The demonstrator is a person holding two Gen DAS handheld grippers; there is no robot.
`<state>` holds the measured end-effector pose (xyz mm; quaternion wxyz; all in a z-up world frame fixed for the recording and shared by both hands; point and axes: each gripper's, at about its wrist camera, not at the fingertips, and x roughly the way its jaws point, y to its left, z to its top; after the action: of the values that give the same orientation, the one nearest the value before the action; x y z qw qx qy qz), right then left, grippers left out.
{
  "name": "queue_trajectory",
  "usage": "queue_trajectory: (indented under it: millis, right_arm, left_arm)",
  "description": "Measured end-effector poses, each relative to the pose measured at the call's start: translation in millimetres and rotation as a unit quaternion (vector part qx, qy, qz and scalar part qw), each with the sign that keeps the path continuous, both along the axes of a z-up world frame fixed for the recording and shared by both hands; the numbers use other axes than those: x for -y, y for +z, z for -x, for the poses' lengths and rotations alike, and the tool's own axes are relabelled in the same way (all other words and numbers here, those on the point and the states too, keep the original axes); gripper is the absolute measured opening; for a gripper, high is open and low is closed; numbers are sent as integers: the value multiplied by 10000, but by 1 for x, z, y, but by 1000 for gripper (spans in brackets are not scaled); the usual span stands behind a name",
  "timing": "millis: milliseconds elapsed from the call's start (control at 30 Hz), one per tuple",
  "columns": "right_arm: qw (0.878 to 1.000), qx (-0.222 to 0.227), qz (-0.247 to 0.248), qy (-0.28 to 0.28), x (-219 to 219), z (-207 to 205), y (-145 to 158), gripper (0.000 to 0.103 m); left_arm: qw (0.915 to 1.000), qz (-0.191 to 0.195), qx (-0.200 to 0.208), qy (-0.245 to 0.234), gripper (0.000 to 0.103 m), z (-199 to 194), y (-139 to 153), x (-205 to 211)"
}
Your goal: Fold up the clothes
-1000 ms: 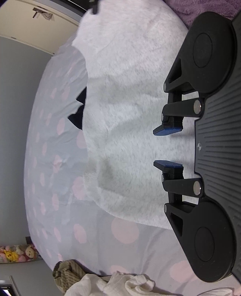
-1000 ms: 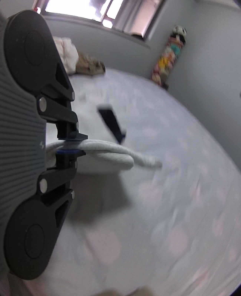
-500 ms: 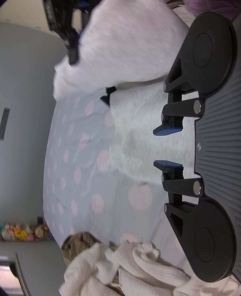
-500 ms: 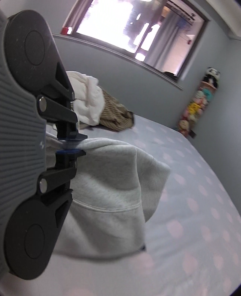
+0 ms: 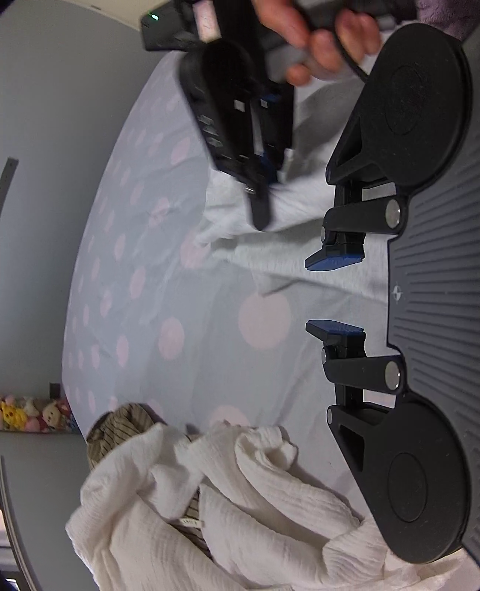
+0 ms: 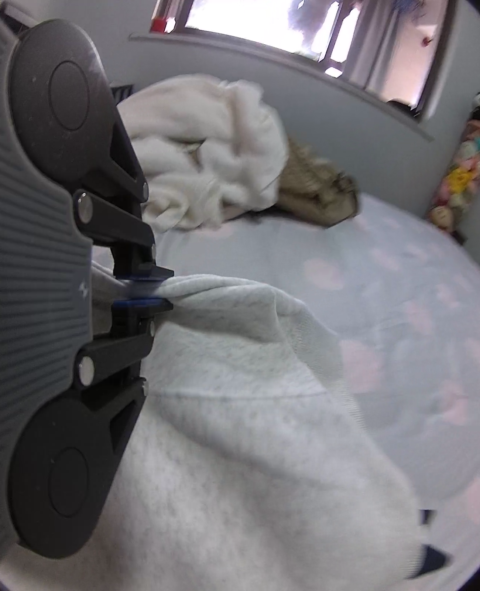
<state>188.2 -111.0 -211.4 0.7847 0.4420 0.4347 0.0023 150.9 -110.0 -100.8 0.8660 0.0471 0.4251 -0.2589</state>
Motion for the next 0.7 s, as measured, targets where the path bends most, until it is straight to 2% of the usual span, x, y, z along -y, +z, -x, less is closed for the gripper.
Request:
queue_trajectory:
  millis: [133, 200, 300, 333, 400, 467, 500, 633, 700]
  right_arm:
    - [9991, -282, 100, 288, -14, -7, -29, 11]
    - [9976, -359, 328, 498, -23, -12, -39, 11]
    - [9980, -298, 294, 466, -21, -10, -45, 12]
    - [9980, -220, 293, 510, -20, -8, -41, 15]
    - [9980, -42, 271, 573, -16, 0, -29, 26]
    - [9977, 160, 233, 610, -11, 12, -14, 26]
    - [9971, 325, 293, 629, -9, 20, -4, 26]
    - [9911, 879, 867, 507, 4, 61, 33, 28]
    - [9871, 1005, 1180, 405, 11, 88, 42, 30]
  left_arm:
    - [9999, 22, -69, 97, 27, -6, -4, -4]
    - [9999, 29, -95, 94, 27, -6, -5, -2]
    - [9999, 54, -81, 23, 27, -1, -1, 0]
    - [9999, 89, -74, 7, 27, 2, 2, -1]
    - [9998, 174, -49, 5, 29, 7, 8, -3]
    - [9996, 281, -14, 27, 45, 12, 15, -6]
    - [9994, 348, 4, 43, 48, 14, 19, -8]
    - [9973, 674, -269, -130, 57, 18, 21, -8]
    - [9968, 609, -462, -228, 57, 20, 16, -2]
